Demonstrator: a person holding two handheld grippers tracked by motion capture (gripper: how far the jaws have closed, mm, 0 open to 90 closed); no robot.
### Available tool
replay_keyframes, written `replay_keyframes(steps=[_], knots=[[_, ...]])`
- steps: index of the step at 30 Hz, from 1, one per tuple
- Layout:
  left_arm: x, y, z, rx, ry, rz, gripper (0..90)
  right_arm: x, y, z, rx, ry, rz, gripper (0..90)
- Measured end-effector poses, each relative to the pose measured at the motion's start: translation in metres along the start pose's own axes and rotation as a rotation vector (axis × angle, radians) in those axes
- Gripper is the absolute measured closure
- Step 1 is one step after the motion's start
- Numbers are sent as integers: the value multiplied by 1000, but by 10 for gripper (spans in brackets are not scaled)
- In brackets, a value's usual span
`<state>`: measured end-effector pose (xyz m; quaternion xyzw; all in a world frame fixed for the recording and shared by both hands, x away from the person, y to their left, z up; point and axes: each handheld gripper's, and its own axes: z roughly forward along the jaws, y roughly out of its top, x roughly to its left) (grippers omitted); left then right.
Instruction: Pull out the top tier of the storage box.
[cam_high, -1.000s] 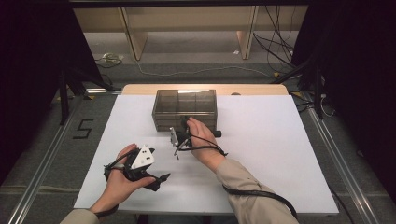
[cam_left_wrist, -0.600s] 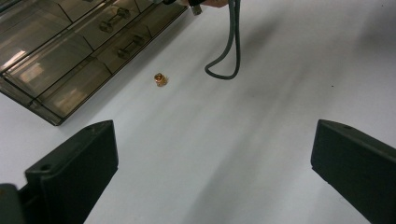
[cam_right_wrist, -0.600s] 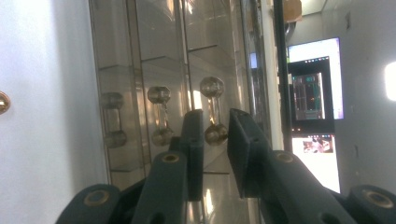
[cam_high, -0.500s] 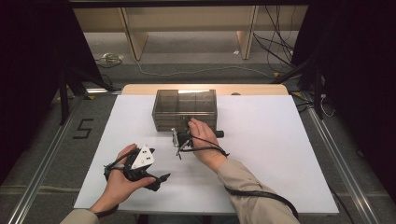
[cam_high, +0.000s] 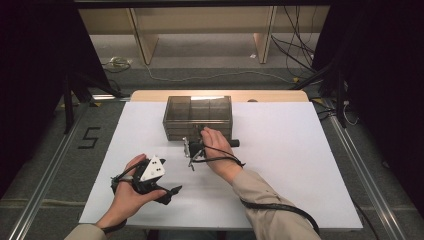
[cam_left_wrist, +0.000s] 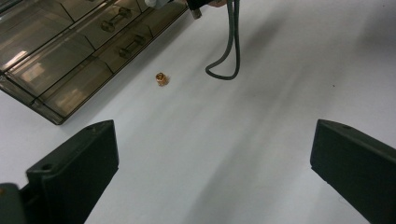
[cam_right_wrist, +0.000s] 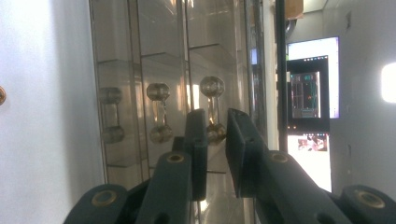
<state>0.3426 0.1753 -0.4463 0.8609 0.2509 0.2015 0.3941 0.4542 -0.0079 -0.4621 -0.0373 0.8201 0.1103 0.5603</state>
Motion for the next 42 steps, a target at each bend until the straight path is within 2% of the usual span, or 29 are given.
replay_keyframes(steps=[22, 29, 31, 42], knots=[[0, -1, 0, 0, 8, -6, 13, 0, -1, -1, -19, -2, -15, 797], [1, -1, -1, 0, 11, -6, 13, 1, -1, -4, -13, 2, -10, 797], [1, 0, -1, 0, 12, -6, 12, 3, -1, -5, -12, -1, 6, 797], [1, -1, -1, 0, 15, -3, 12, 5, -1, -9, -22, -7, 2, 796]])
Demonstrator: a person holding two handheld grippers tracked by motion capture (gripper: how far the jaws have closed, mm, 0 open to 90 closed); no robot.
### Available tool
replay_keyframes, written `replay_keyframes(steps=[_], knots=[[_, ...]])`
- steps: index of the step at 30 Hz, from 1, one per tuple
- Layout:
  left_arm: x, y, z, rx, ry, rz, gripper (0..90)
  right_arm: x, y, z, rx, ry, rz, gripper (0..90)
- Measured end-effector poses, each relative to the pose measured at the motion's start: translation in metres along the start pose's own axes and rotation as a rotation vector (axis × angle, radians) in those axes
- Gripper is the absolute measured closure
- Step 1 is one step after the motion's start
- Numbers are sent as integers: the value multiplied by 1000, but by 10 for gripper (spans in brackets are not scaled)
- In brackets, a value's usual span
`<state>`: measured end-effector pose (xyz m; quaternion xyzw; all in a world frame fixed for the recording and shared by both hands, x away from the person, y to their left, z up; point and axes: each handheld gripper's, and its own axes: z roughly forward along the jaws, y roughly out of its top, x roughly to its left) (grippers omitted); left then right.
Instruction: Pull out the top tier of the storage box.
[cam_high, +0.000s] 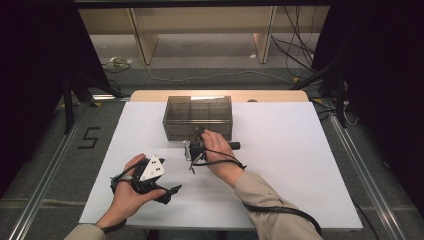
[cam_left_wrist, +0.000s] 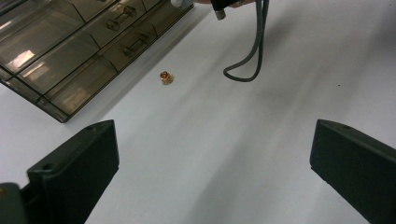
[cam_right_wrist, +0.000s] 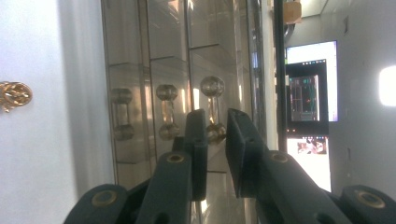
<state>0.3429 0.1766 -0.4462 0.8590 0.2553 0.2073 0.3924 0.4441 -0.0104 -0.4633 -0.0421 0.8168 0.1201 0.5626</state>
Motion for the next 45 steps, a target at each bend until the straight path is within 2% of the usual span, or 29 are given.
replay_keyframes(steps=[9, 10, 11, 12, 14, 15, 16, 18, 20, 24, 26, 32, 33, 36, 45], knots=[[0, 0, 0, 0, 1, -1, 12, 1, 1, -6, -13, 13, 9, 806], [0, 0, 0, -1, 1, -2, 13, -3, 0, -11, -33, 41, 37, 753], [0, -1, 0, -3, 2, -4, 13, -3, 0, -11, -33, 41, 37, 753], [0, -1, 0, -3, 2, -5, 13, -10, -3, -15, -49, 56, 67, 718], [1, -1, -1, -2, 4, -6, 13, -14, -6, -16, -50, 72, 76, 714], [0, -1, 0, -4, 5, -9, 14, -24, -15, -18, -36, 118, 91, 698], [0, -1, 0, -1, 5, -5, 14, -24, -15, -18, -36, 118, 91, 698], [0, 0, 0, -2, 4, -5, 14, -33, -25, -19, -27, 130, 101, 698], [0, 0, 1, -1, 5, -10, 16, -44, -39, -19, -6, 170, 114, 698], [0, 0, 1, 1, 4, -9, 17, -50, -48, -18, 9, 183, 108, 708], [0, 0, 1, 1, 4, -9, 17, -54, -53, -14, 14, 222, 116, 718], [1, 0, 1, -3, 3, -14, 18, -58, -54, -9, 25, 270, 128, 713], [1, 0, 1, -3, 1, -15, 20, -61, -53, -7, 32, 281, 108, 713], [1, 0, 1, 2, 0, -8, 22, -64, -52, -5, 42, 302, 111, 722], [0, 0, 1, -2, 0, -10, 24, -65, -52, -3, 58, 277, 83, 701]])
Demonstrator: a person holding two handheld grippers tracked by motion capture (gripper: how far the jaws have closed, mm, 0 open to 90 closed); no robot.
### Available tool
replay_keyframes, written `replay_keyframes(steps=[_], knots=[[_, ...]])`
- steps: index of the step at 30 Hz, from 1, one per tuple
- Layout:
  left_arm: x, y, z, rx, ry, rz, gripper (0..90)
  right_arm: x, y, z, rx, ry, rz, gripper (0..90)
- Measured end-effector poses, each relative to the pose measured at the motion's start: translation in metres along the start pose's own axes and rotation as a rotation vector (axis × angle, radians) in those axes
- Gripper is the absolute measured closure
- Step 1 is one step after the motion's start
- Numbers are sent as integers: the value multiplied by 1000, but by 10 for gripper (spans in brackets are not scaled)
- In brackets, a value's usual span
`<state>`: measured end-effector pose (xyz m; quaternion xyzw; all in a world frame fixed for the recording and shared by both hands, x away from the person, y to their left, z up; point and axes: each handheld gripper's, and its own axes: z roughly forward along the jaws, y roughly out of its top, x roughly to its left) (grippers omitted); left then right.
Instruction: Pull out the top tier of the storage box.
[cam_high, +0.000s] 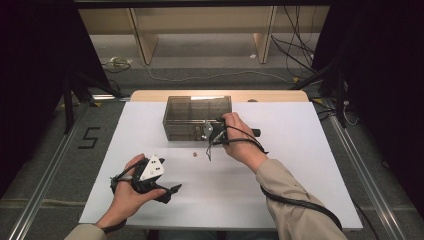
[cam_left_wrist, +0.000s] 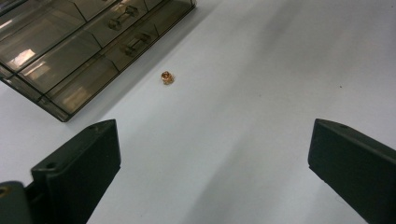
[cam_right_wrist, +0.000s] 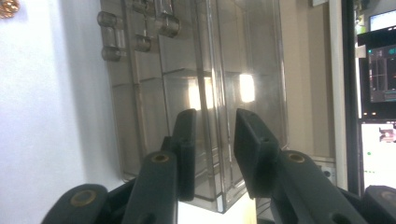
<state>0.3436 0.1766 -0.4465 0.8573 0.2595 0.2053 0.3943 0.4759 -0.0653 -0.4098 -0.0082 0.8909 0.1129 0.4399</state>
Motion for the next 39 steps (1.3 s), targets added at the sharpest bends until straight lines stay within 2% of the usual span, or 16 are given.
replay_keyframes(steps=[1, 6, 9, 18, 21, 24, 26, 28, 31, 34, 39], knots=[[0, 0, 0, 0, 0, 0, 26, 0, 1, 1, 2, -8, -17, 704], [0, 0, 0, 0, -2, 0, 26, 0, -1, 3, 18, 1, -17, 717], [0, 0, 0, -2, -1, -3, 27, 1, -1, 5, 25, -7, -34, 725], [0, 0, 0, -1, -2, 0, 27, -1, 0, 4, 14, 1, -34, 776], [0, 0, 1, -4, 0, -5, 27, 1, 2, 0, 9, -10, -44, 864], [0, 0, 0, -2, -1, -2, 28, 0, 2, 1, 4, -10, -53, 865], [0, 0, 0, -6, 1, -5, 27, 2, 3, -1, -3, -24, -42, 866], [0, 0, 1, -2, 2, -4, 29, 7, 8, -2, -49, -25, -36, 803], [-1, 0, 1, -4, 2, -1, 29, 18, 16, 3, -64, -22, -51, 785], [0, 0, 0, -7, 4, -1, 29, 28, 24, 11, -58, -48, -73, 745], [0, 0, -1, -10, 3, -2, 30, 32, 38, 15, -68, -87, -100, 733]])
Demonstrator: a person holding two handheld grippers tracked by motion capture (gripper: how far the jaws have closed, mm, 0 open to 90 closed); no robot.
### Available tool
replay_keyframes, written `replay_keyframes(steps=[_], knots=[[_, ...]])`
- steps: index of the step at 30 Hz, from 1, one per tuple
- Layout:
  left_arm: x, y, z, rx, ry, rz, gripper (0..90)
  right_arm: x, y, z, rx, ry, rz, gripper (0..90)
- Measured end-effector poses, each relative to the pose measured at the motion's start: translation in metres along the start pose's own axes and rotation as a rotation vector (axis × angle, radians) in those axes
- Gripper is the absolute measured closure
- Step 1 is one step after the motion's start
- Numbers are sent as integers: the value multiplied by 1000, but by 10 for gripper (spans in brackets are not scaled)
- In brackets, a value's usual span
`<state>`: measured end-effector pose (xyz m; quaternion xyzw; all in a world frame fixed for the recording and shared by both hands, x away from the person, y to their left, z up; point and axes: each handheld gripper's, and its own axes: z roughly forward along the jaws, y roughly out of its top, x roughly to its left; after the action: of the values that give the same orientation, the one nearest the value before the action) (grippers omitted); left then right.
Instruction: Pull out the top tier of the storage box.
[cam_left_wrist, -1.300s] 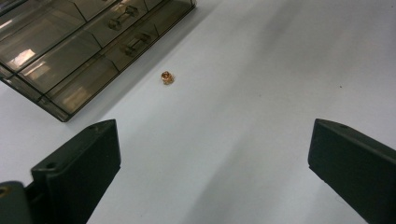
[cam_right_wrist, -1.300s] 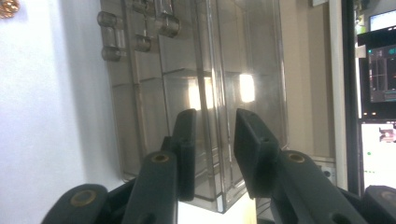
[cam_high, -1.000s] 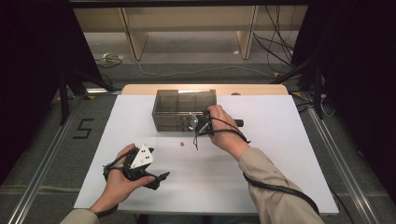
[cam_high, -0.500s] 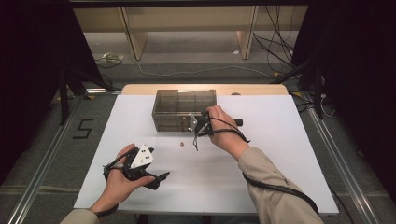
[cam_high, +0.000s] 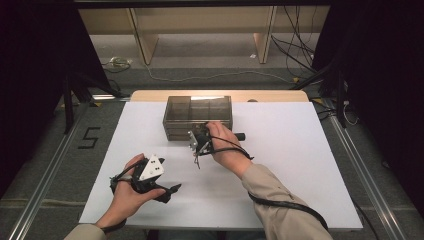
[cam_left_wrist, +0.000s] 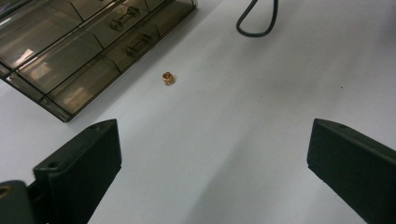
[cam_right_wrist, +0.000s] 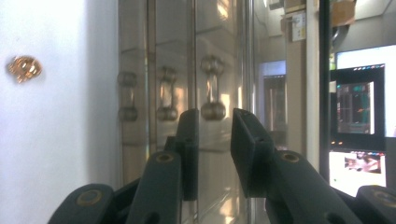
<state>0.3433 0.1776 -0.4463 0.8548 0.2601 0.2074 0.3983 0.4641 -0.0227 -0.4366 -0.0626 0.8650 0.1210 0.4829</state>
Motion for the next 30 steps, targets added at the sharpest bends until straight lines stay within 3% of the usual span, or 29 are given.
replay_keyframes(steps=[10, 16, 24, 30], knots=[[0, 0, 0, 2, 0, 5, 32, 11, 9, 5, 26, -34, -68, 711], [0, 0, 0, 5, 0, 9, 34, 14, 11, 6, 47, -69, -105, 745], [0, 0, 0, 0, 1, 5, 35, 17, 12, 6, 68, -103, -127, 795], [0, 0, 0, 1, 2, 4, 36, 18, 11, 5, 62, -108, -110, 806]])
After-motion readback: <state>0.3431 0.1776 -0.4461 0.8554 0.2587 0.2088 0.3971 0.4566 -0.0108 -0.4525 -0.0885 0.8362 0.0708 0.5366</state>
